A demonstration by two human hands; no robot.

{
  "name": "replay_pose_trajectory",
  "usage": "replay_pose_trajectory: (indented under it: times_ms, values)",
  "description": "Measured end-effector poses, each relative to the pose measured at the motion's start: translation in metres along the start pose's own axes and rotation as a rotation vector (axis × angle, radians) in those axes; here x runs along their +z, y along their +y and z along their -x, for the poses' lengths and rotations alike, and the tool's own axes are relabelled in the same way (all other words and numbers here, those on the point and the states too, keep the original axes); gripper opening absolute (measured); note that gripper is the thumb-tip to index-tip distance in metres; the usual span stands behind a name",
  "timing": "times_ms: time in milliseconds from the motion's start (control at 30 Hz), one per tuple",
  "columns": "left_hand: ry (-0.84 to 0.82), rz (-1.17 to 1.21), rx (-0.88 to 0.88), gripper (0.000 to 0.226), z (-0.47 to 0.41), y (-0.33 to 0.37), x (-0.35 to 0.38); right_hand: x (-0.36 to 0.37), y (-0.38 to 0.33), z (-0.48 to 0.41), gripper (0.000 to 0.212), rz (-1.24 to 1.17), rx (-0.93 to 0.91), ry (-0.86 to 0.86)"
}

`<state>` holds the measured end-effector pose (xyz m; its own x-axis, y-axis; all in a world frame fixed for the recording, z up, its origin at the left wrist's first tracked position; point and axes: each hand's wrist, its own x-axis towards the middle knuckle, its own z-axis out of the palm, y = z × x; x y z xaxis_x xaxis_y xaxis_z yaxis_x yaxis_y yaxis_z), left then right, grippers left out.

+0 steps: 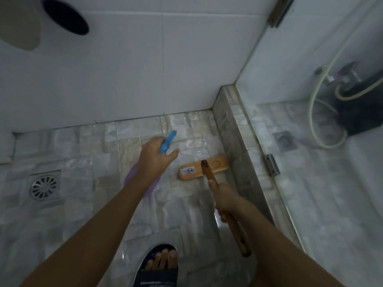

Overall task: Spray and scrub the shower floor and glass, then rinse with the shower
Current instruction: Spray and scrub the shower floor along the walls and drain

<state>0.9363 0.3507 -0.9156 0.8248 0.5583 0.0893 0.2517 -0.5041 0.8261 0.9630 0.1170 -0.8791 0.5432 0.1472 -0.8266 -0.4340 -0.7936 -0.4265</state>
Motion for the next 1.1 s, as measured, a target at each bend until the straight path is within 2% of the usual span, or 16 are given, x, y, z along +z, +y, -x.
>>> replay_pose_trajectory:
  times_ms: [100, 400, 567, 600, 667, 733, 833, 933, 967, 1033, 1100]
  values:
    - [-0.039, -0.053, -0.048, 0.028, -0.005, 0.004, 0.007, 0.0, -0.001, -0.001, 0.049, -0.001, -0.001, 0.018]
    - [-0.025, 0.04, -0.09, 0.035, -0.006, 0.002, -0.002, 0.004, 0.0, -0.005, 0.057, 0.063, -0.042, 0.043]
    - [0.159, 0.149, -0.049, 0.026, 0.007, -0.004, -0.018, 0.0, -0.014, -0.018, 0.063, 0.149, -0.059, 0.03]
    - [0.189, 0.143, -0.005, 0.026, 0.009, -0.008, -0.024, -0.004, -0.024, -0.024, 0.058, 0.179, -0.085, 0.011]
    - [0.245, 0.063, 0.069, 0.028, 0.012, -0.023, -0.038, -0.013, -0.054, -0.037, 0.033, 0.168, -0.092, -0.007]
    - [0.319, 0.001, 0.069, 0.031, 0.009, -0.035, -0.052, -0.025, -0.094, -0.055, 0.032, 0.219, -0.151, 0.037]
    - [0.387, 0.021, 0.063, 0.032, 0.006, -0.046, -0.065, -0.034, -0.146, -0.083, 0.009, 0.295, -0.284, 0.083]
    - [0.374, 0.008, 0.091, 0.032, 0.003, -0.05, -0.065, -0.034, -0.153, -0.1, 0.007, 0.38, -0.281, 0.136]
    - [0.372, -0.006, 0.102, 0.032, 0.004, -0.051, -0.064, -0.033, -0.148, -0.093, 0.019, 0.396, -0.285, 0.136]
    - [0.372, -0.016, 0.108, 0.03, 0.004, -0.053, -0.064, -0.032, -0.13, -0.074, 0.032, 0.472, -0.263, 0.062]
    - [0.373, -0.017, 0.106, 0.029, 0.005, -0.053, -0.064, -0.033, -0.102, -0.057, 0.024, 0.516, -0.197, -0.041]
